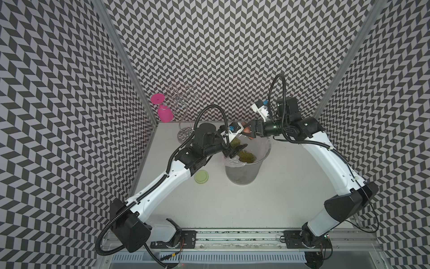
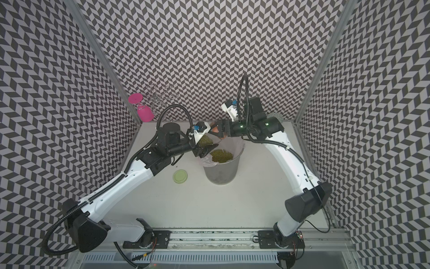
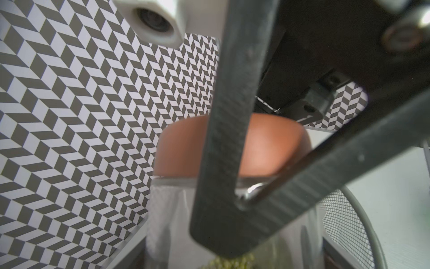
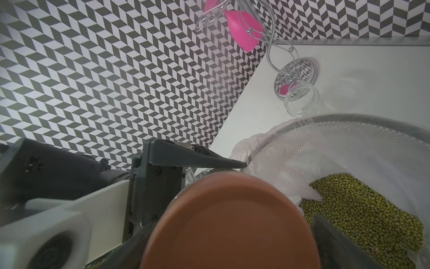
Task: Empty moldy mung beans from jars
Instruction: Unscrew the lid from the jar.
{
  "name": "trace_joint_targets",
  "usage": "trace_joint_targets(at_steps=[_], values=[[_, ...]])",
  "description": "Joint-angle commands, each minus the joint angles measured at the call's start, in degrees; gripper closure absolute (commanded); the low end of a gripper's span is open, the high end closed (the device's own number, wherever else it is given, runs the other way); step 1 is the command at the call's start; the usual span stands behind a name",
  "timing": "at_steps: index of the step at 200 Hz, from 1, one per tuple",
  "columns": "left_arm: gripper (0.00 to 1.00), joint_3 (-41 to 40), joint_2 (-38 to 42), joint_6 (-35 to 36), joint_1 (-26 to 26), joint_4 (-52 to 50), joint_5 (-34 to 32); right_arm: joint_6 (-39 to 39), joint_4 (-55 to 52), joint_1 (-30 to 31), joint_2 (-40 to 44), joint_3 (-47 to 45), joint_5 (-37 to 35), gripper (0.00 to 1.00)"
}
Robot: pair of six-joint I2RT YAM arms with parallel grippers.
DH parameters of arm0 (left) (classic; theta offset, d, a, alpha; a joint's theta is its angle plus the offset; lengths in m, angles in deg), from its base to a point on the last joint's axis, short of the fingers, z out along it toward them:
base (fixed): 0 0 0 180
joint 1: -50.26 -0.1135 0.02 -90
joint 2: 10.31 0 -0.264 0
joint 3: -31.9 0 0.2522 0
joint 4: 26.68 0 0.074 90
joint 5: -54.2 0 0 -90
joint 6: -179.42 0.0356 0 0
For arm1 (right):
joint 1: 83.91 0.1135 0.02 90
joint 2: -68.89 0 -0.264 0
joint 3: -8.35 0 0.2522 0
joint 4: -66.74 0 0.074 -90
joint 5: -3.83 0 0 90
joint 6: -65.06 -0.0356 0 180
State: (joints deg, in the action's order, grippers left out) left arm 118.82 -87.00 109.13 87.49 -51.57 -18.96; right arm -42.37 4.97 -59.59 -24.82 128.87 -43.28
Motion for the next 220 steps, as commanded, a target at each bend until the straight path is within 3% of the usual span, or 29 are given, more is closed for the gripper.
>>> trace_joint_targets(at_steps=[1,13,53,79,167,220], values=[[0.84,0.9,2.9,1.8,0.9,6.5,-2.3,0.2,1.1,-0.1,-0.1,0.4,-1.6,0.17],[0.84,0.7,3.2,2.0,0.9,6.6,-2.5,0.4,1.6,-0.1,0.4,0.2,-1.2,0.17],[0.86,0.2,3.9,2.2,0.9,7.0,-3.6,0.0,2.7,-0.2,1.8,-0.4,-0.1,0.05],[0.86,0.0,4.4,2.3,1.0,7.3,-3.9,-0.5,3.0,-0.4,1.9,-0.5,-0.1,0.05],[0.87,-0.2,4.7,1.8,1.1,7.3,-3.7,-0.9,6.8,-0.9,4.2,-3.8,2.7,0.37],[0.90,2.8,4.2,-1.8,0.5,4.0,3.4,11.2,11.4,-0.8,7.4,-8.4,10.6,0.45]])
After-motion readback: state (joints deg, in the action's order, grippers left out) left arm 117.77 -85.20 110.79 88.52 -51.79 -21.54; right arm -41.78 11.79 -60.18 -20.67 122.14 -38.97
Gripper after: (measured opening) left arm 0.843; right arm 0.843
